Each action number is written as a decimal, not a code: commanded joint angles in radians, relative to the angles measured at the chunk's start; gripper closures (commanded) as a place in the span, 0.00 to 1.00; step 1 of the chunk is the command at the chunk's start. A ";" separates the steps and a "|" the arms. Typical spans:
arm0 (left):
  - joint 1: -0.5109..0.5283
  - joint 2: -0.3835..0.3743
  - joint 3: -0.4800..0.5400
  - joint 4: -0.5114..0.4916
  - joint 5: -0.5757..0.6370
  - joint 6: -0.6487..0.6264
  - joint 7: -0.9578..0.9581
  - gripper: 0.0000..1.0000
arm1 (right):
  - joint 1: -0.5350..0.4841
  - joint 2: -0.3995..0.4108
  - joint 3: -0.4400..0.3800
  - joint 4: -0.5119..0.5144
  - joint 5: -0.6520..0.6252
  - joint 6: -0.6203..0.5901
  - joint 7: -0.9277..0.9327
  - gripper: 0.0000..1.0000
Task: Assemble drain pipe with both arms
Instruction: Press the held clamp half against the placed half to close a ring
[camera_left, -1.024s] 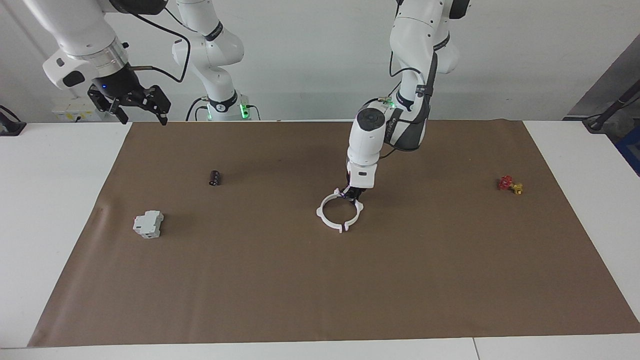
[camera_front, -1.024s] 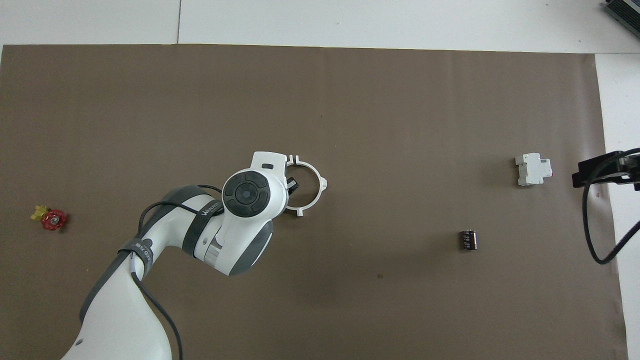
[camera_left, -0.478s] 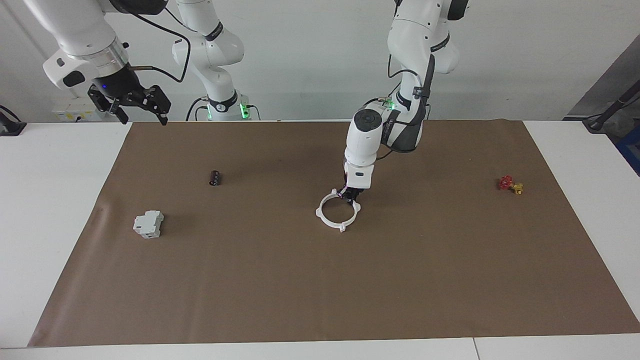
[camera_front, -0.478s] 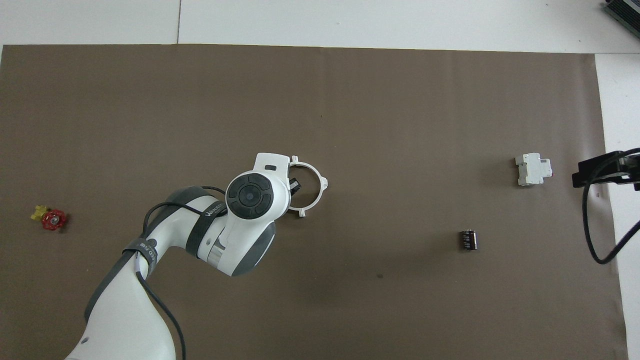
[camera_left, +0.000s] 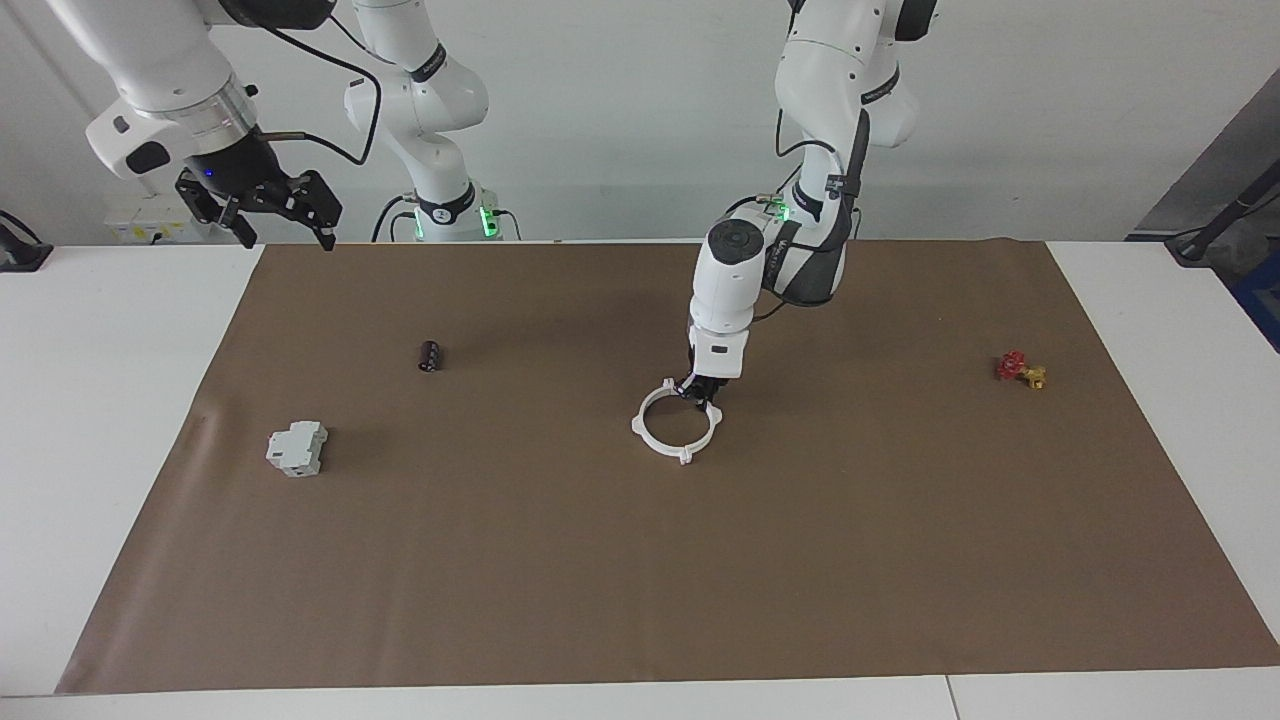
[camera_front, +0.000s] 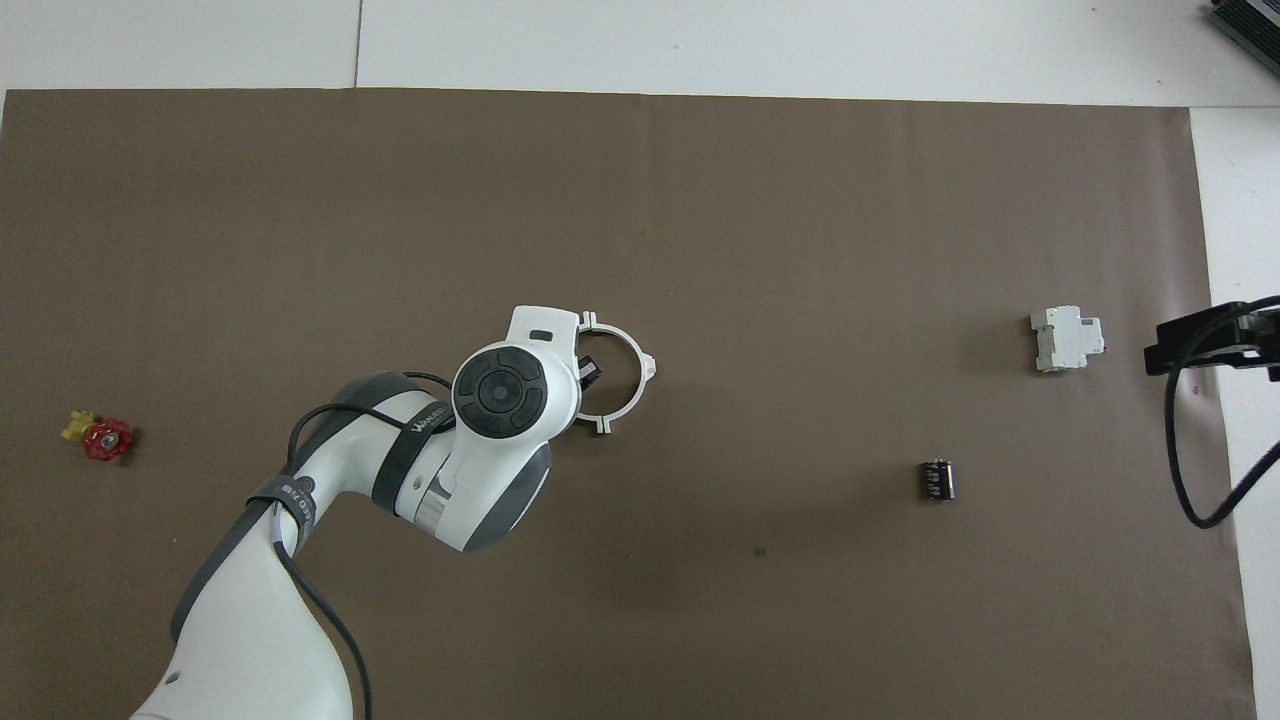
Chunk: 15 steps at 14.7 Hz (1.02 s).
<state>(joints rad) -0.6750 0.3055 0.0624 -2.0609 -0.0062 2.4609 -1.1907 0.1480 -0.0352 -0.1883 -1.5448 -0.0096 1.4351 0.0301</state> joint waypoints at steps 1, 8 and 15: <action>-0.015 0.003 0.016 -0.010 0.018 0.017 -0.001 1.00 | -0.008 -0.011 0.003 -0.018 0.011 0.019 -0.007 0.00; -0.014 0.003 0.016 -0.010 0.018 0.020 -0.001 0.00 | -0.008 -0.011 0.003 -0.018 0.011 0.019 -0.007 0.00; 0.002 -0.009 0.019 0.076 0.018 -0.142 0.002 0.00 | -0.008 -0.011 0.003 -0.018 0.011 0.019 -0.007 0.00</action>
<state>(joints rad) -0.6748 0.3053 0.0694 -2.0459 -0.0048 2.4210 -1.1907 0.1480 -0.0352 -0.1883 -1.5448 -0.0096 1.4351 0.0301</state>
